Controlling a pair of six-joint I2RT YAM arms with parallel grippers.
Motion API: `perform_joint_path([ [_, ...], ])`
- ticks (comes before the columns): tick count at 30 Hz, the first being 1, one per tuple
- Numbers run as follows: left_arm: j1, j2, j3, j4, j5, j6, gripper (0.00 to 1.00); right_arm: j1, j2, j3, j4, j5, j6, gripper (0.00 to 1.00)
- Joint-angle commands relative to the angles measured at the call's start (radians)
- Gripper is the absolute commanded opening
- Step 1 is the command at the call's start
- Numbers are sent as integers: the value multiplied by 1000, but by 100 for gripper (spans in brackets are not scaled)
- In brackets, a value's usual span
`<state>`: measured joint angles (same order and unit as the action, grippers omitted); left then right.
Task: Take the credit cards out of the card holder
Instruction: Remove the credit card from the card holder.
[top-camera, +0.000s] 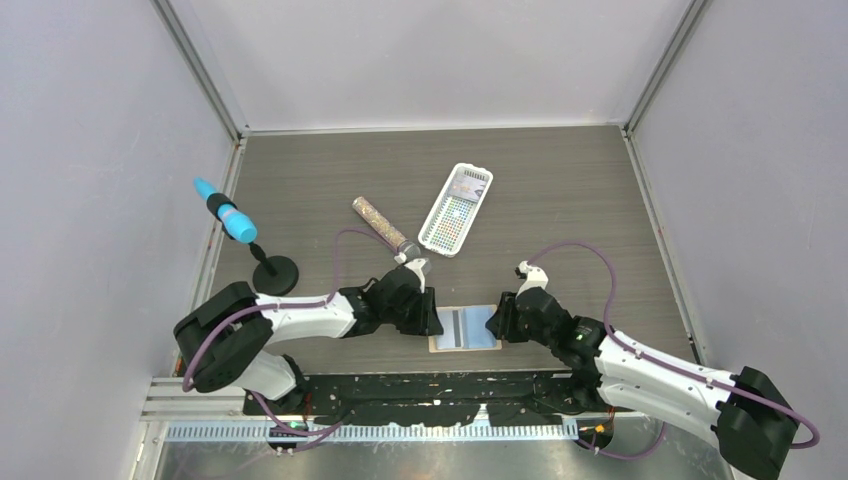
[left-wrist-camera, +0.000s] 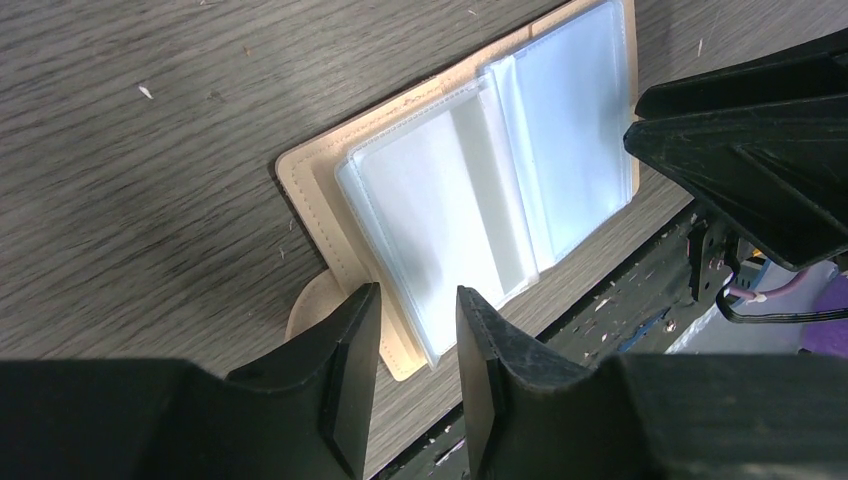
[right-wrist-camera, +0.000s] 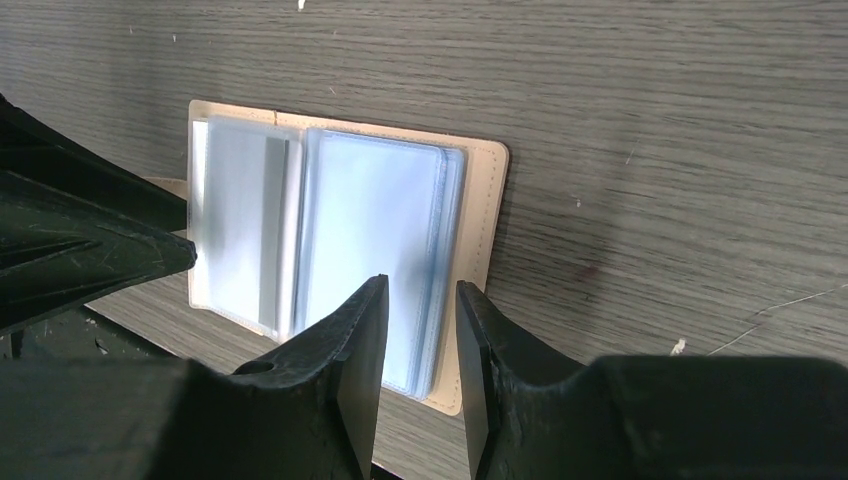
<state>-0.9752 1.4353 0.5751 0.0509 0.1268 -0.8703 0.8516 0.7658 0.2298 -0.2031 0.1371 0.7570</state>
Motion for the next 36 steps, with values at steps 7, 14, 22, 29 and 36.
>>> perform_joint_path([
  [7, -3, 26, 20, 27, -1, 14, 26, 3, 8, 13, 33, 19, -7, 38],
  [14, -3, 12, -4, 113, 65, -17, 5, 4, 8, 9, 42, 11, -2, 38],
  [22, -3, -57, -12, 155, 87, -22, 0, 4, 28, -2, 75, -8, 9, 38],
  [29, -3, -72, -27, 254, 117, -27, 0, 4, 31, -4, 93, -22, 13, 38],
  [36, -3, -31, -27, 334, 154, -30, 0, 4, 12, -2, 87, -19, 14, 42],
])
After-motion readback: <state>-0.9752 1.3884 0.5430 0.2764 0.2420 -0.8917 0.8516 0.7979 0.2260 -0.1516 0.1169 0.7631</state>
